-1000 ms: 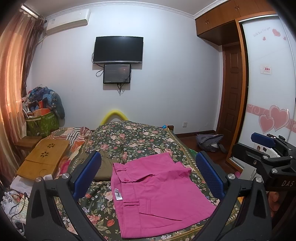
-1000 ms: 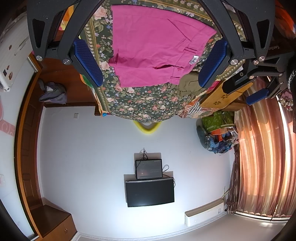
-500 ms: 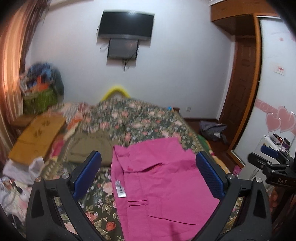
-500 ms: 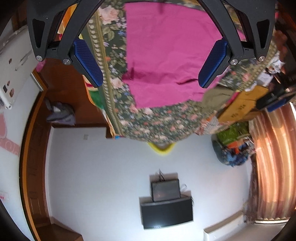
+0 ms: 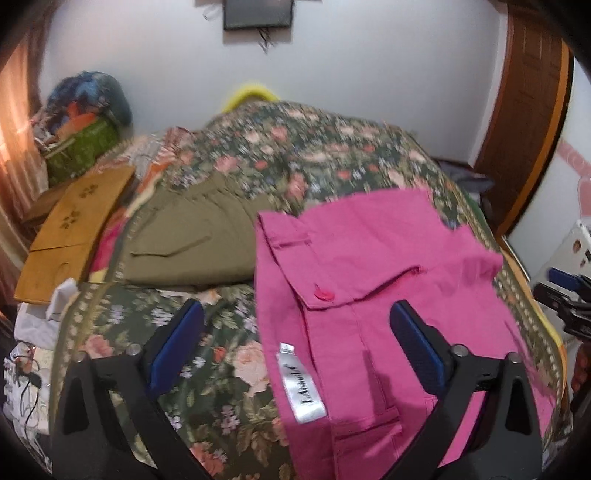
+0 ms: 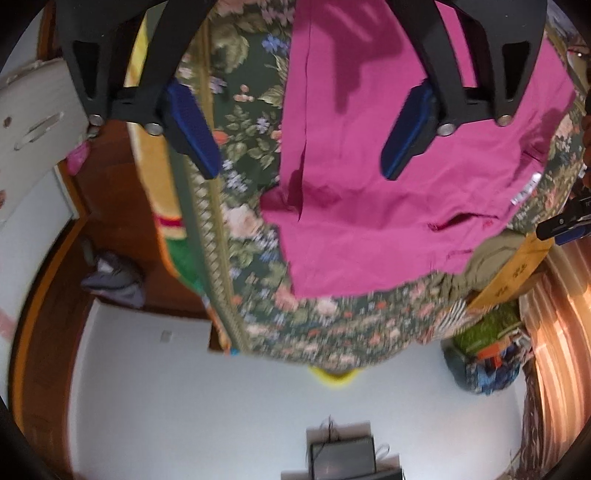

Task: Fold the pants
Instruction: 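Lower both grippers to the pink pants' leg hems and close on them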

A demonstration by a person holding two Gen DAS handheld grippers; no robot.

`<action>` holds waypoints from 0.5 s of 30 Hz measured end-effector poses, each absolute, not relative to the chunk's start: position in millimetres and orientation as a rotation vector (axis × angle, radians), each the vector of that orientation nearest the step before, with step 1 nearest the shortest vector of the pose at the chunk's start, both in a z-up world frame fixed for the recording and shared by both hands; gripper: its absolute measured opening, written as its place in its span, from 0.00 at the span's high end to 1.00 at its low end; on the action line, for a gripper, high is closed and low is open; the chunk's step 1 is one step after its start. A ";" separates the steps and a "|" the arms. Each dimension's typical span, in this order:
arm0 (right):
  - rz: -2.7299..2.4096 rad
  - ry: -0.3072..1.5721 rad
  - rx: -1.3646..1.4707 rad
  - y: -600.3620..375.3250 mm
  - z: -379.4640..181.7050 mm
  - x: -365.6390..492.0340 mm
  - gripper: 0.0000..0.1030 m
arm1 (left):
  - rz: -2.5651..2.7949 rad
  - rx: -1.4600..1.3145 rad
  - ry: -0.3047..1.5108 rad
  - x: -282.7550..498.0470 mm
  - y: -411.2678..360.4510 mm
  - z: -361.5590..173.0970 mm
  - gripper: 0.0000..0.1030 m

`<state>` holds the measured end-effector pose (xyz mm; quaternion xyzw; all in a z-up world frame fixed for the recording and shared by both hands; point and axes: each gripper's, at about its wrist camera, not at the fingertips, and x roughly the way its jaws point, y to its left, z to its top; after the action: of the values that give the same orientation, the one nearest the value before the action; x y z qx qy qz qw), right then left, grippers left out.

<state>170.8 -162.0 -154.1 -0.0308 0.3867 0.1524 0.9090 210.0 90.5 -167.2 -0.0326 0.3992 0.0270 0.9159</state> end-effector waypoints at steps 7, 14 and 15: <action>0.411 0.955 0.015 -161.3 -194.1 204.8 0.55 | -0.007 -0.061 0.924 228.1 80.3 -197.6 0.32; 0.449 1.003 0.052 -169.1 -207.7 210.1 0.64 | -0.059 -0.123 0.996 234.3 84.5 -216.2 0.43; 0.455 1.004 0.055 -168.6 -208.2 210.3 0.65 | -0.063 -0.136 0.997 234.6 85.5 -217.0 0.43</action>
<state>210.3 -168.6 -208.2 0.0262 0.4767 0.2163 0.8516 234.6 85.5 -217.0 -0.0651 0.4777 -0.0302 0.8756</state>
